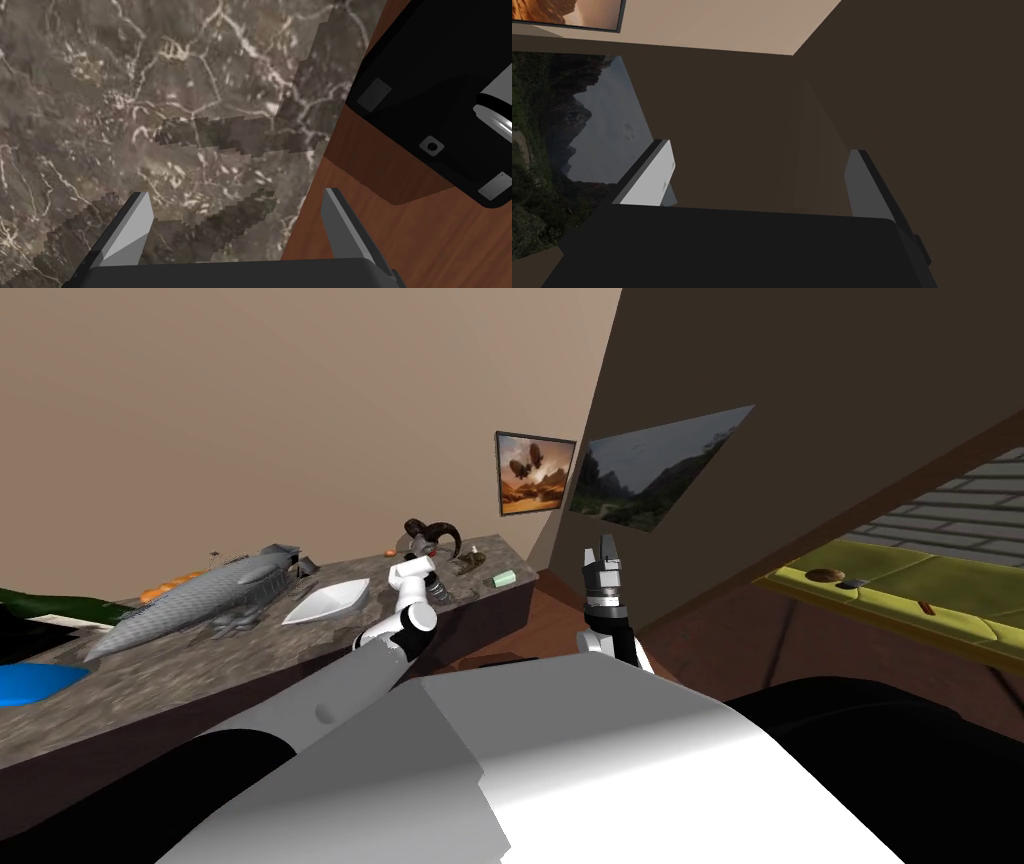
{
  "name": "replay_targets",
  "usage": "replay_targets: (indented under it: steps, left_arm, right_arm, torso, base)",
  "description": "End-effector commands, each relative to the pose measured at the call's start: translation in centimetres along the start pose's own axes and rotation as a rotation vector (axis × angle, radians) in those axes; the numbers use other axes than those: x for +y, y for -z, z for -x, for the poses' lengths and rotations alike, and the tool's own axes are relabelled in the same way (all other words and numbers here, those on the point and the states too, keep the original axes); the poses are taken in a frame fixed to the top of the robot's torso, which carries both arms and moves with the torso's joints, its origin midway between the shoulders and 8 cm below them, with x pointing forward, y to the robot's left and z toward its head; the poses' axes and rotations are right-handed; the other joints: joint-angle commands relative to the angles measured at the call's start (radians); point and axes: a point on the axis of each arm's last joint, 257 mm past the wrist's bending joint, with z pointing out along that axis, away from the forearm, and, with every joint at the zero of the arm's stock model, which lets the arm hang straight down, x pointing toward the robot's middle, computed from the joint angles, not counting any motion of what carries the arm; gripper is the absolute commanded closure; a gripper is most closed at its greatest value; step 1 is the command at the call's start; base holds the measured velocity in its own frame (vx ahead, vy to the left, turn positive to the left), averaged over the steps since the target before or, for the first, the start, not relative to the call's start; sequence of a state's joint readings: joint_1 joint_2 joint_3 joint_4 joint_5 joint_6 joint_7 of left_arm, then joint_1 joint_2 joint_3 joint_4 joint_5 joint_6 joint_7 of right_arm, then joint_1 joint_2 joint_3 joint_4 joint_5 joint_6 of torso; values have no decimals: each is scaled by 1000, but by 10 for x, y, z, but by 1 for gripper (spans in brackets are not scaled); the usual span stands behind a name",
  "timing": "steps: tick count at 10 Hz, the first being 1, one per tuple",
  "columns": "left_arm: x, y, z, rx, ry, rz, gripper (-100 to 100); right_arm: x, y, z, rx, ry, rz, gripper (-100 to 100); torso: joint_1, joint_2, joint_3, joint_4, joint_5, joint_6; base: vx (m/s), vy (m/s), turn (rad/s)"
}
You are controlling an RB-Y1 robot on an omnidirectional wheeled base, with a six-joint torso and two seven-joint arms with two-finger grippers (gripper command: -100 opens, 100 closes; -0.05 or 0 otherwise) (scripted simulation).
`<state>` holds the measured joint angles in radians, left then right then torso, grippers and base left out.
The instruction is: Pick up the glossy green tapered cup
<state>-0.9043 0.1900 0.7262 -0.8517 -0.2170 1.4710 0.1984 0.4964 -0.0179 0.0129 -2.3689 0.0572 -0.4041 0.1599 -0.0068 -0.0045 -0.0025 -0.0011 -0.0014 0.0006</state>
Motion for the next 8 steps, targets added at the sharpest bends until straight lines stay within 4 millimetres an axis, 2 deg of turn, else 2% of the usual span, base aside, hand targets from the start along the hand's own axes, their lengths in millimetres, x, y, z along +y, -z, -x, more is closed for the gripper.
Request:
replay_targets:
  steps: [1, 3, 4, 6, 8]
  left_arm:
    - [7, 4, -4, -6, -8, 33, -100]
    - [23, 14, -25, -15, -34, 109, -100]
    - [25, 14, -27, -15, -40, 119, -100]
    - [41, 24, -50, -10, -70, 177, -100]
    - [51, 31, -73, 13, -95, 203, -100]
  right_arm:
    - [0, 0, 0, 0, 0, 0, 0]
    - [0, 0, 0, 0, 0, 0, 0]
    - [0, 0, 0, 0, 0, 0, 0]
    - [0, 0, 0, 0, 0, 0, 0]
    - [0, 0, 0, 0, 0, 0, 0]
  torso:
    - [0, 0, 0, 0, 0, 0]
    - [-2, 0, 0, 0, 0, 0]
    - [-7, -2, -1, 0, -2, 0]
    - [-4, -1, -1, 0, -1, 0]
    - [-13, -3, -2, -1, -3, 0]
  base:
    - [59, -69, -60]
    - [94, -133, -140]
    - [105, -131, -58]
    - [95, -140, -164]
    - [146, -251, -184]
